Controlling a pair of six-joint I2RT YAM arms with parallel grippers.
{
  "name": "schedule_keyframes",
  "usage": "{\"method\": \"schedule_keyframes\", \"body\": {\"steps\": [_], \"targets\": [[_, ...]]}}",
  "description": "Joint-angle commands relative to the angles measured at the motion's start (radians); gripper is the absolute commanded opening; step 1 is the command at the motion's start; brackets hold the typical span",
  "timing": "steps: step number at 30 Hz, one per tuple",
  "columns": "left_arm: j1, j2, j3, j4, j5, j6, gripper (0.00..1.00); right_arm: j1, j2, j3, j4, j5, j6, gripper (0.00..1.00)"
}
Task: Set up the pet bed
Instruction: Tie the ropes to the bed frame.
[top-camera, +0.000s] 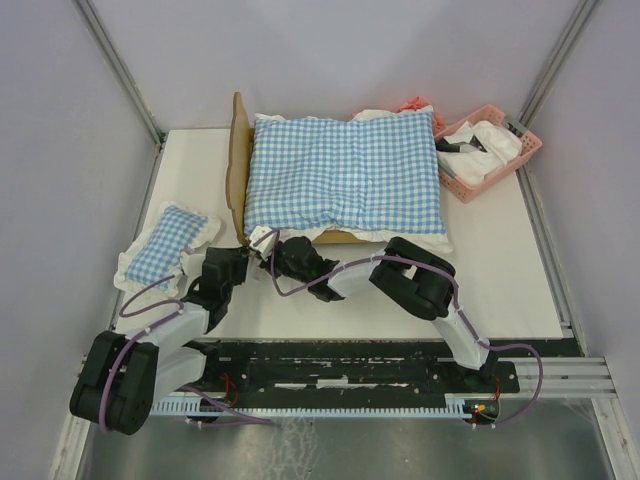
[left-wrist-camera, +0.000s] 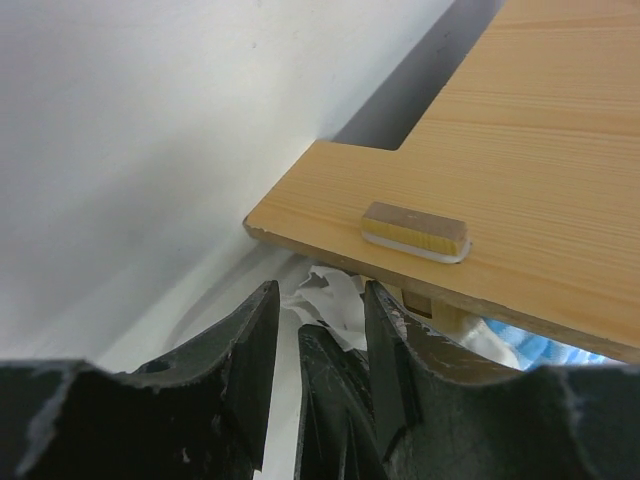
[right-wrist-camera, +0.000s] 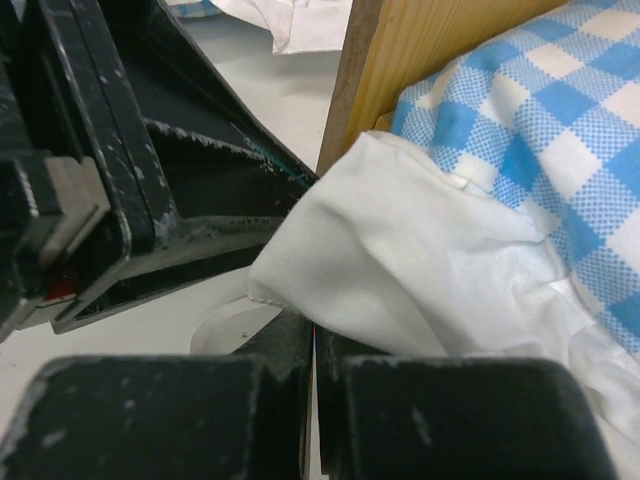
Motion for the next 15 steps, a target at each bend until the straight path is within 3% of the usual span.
{"method": "schedule_keyframes", "body": {"steps": [1, 15], "targets": [[0.006, 0.029, 0.017, 0.054, -0.005, -0.074, 0.47, 0.003, -0.005, 0.043, 0.039, -0.018, -0.008, 0.02], [0.012, 0.063, 0.021, 0.088, 0.021, -0.108, 0.46, 0.004, -0.004, 0.048, 0.031, -0.022, -0.008, 0.02]]}}
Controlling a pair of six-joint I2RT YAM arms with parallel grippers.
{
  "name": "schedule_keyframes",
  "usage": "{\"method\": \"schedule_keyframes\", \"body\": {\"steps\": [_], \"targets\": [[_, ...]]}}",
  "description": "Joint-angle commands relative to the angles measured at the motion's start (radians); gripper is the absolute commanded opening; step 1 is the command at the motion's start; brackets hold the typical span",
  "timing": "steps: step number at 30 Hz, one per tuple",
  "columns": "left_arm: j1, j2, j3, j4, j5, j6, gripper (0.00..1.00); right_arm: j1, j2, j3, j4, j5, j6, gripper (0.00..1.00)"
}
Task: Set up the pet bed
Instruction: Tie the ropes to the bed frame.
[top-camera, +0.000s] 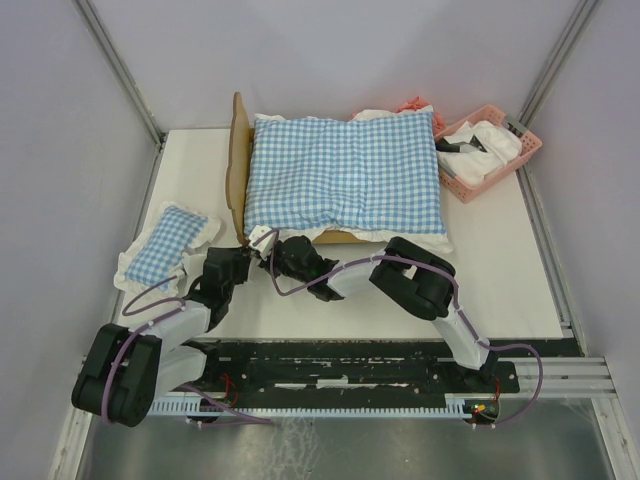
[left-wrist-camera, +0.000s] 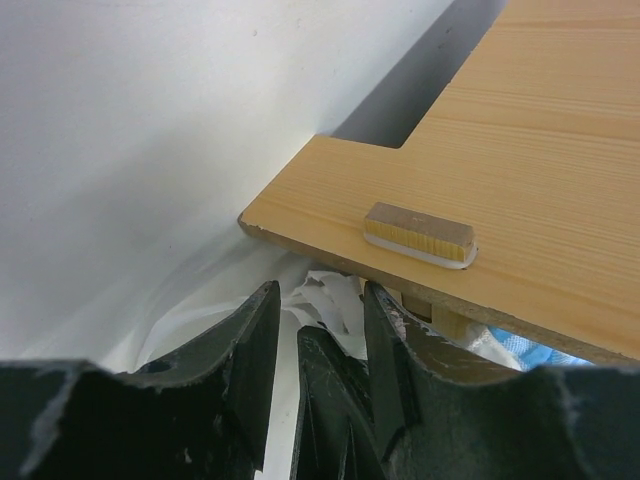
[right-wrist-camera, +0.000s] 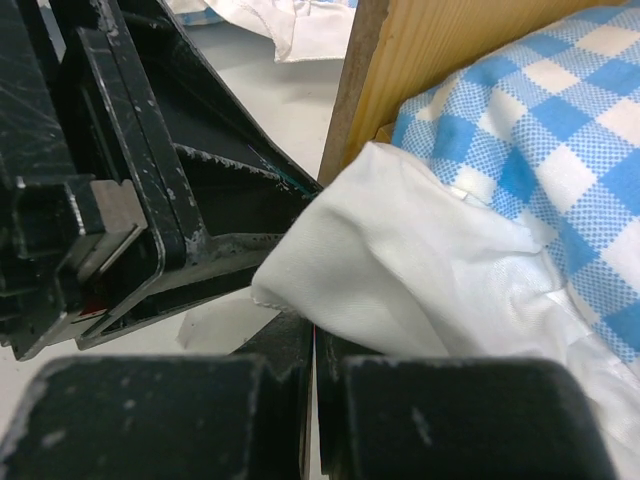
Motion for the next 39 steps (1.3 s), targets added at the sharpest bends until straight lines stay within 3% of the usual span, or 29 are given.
{"method": "schedule_keyframes", "body": {"steps": [1, 8, 15, 19, 26, 31, 34, 36, 39], "targets": [[0.011, 0.008, 0.02, 0.044, 0.008, -0.069, 0.45, 0.003, -0.005, 0.039, 0.031, -0.017, -0.006, 0.02], [0.012, 0.006, 0.019, 0.019, 0.024, -0.109, 0.37, 0.003, -0.004, 0.036, 0.031, -0.017, -0.001, 0.02], [0.014, 0.001, 0.001, 0.02, 0.015, -0.137, 0.03, 0.004, -0.005, 0.028, 0.034, -0.016, 0.002, 0.02], [0.013, -0.034, -0.008, -0.002, -0.014, -0.129, 0.03, 0.004, -0.009, 0.017, 0.046, 0.003, 0.021, 0.02], [0.014, -0.115, 0.016, -0.109, -0.088, -0.075, 0.03, 0.004, -0.01, 0.006, 0.059, 0.03, 0.052, 0.16], [0.015, -0.124, 0.021, -0.134, -0.099, -0.058, 0.03, 0.004, -0.017, 0.007, 0.06, 0.047, 0.063, 0.2], [0.016, -0.126, 0.025, -0.144, -0.106, -0.044, 0.03, 0.003, -0.025, 0.01, 0.053, 0.059, 0.062, 0.15], [0.015, -0.127, 0.03, -0.147, -0.113, -0.026, 0.03, 0.004, -0.026, 0.013, 0.045, 0.063, 0.058, 0.04], [0.015, -0.133, 0.034, -0.142, -0.114, 0.005, 0.03, 0.003, -0.021, 0.022, 0.035, 0.071, 0.058, 0.02]]}}
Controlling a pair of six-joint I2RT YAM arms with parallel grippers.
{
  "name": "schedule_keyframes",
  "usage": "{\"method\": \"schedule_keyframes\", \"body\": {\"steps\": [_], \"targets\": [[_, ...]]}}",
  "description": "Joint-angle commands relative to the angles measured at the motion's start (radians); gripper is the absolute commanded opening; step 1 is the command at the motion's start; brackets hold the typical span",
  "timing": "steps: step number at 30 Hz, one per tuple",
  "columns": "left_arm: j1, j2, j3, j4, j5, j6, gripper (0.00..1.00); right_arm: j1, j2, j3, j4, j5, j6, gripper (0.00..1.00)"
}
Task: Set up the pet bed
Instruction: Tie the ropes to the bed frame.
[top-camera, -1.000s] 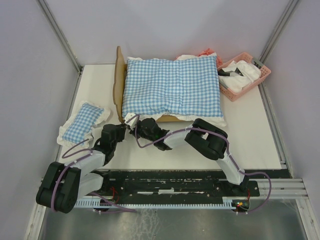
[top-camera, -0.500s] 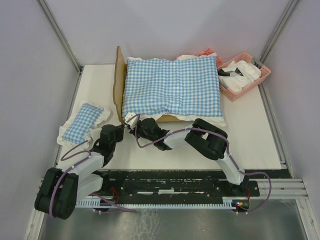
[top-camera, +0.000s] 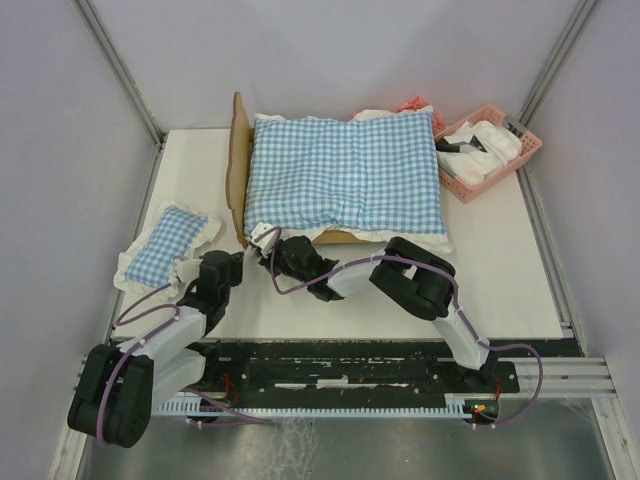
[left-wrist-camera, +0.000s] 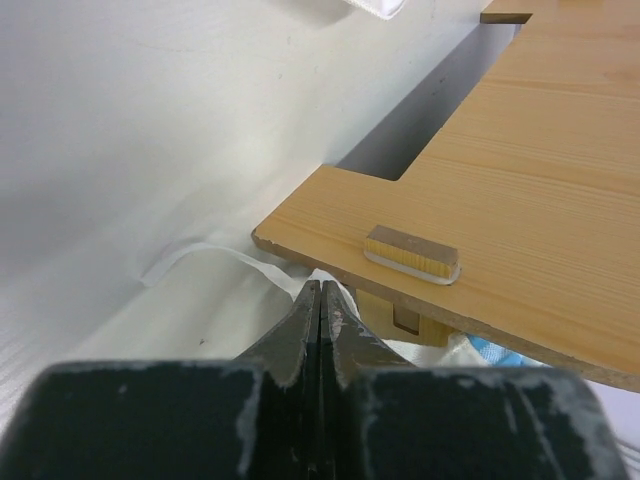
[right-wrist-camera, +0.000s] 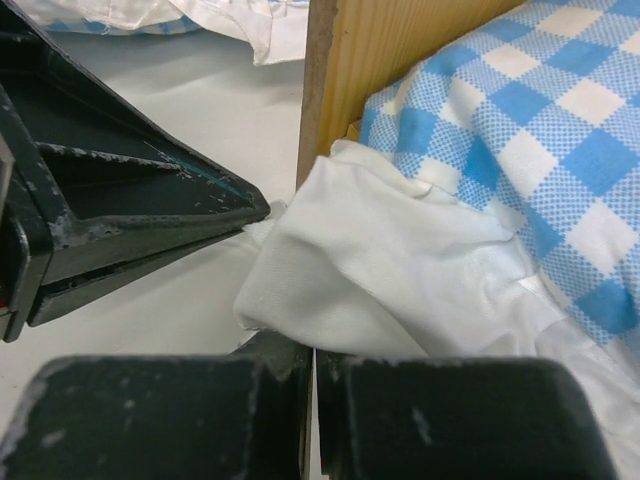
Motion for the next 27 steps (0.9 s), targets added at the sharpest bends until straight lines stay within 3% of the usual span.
{"method": "schedule_keyframes", "body": {"steps": [1, 8, 15, 27], "targets": [[0.005, -0.023, 0.037, -0.002, -0.046, 0.082, 0.03, 0.003, -0.017, 0.026, 0.028, 0.023, 0.009, 0.02], [0.004, -0.049, 0.035, -0.038, -0.015, 0.07, 0.19, 0.004, 0.009, 0.062, -0.001, 0.008, 0.022, 0.02], [0.006, -0.083, 0.034, -0.123, -0.072, -0.005, 0.35, 0.003, 0.017, 0.076, -0.018, -0.006, 0.02, 0.02], [0.059, 0.003, 0.031, -0.056, 0.022, -0.088, 0.42, 0.003, 0.019, 0.073, -0.02, -0.01, 0.016, 0.02]]}}
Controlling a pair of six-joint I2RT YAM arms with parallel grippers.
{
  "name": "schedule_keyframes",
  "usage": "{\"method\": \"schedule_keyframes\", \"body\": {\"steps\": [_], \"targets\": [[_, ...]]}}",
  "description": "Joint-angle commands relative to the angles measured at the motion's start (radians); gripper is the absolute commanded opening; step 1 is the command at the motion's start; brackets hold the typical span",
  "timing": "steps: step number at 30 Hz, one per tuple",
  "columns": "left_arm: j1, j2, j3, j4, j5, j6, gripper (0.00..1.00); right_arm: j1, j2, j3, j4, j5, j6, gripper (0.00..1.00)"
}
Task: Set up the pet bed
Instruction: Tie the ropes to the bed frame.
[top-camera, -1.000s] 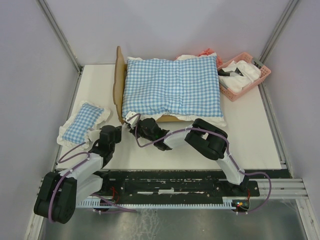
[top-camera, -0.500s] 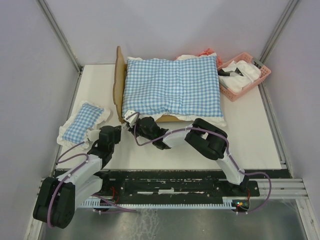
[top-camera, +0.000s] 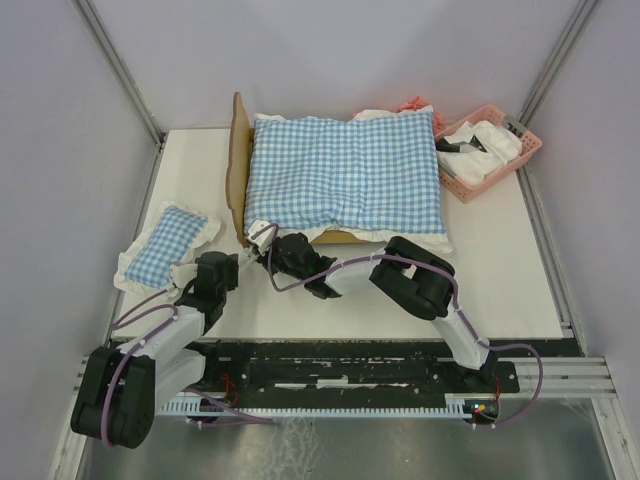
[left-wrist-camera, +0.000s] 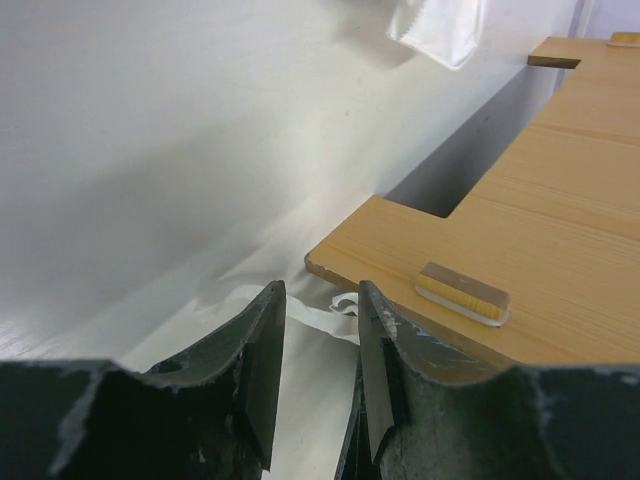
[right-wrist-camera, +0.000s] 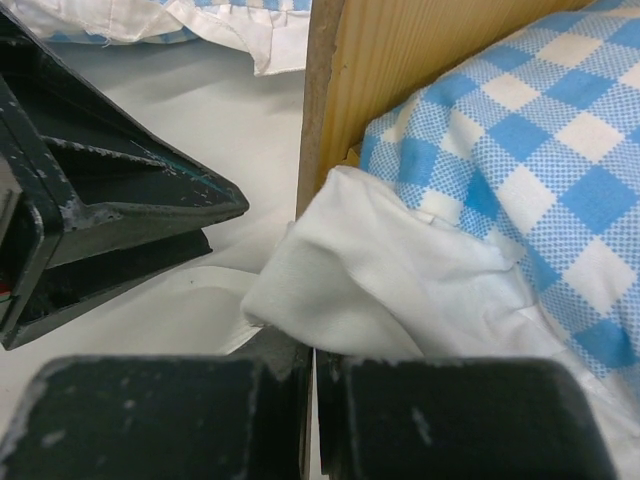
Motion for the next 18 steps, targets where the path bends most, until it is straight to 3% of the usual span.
{"method": "schedule_keyframes", "body": {"steps": [1, 18], "targets": [[0.023, 0.028, 0.023, 0.061, 0.041, -0.07, 0.43, 0.003, 0.015, 0.033, 0.028, -0.011, 0.008, 0.02], [0.103, 0.096, 0.056, 0.106, 0.18, -0.039, 0.46, 0.003, 0.002, 0.058, -0.019, -0.064, -0.039, 0.02]]}}
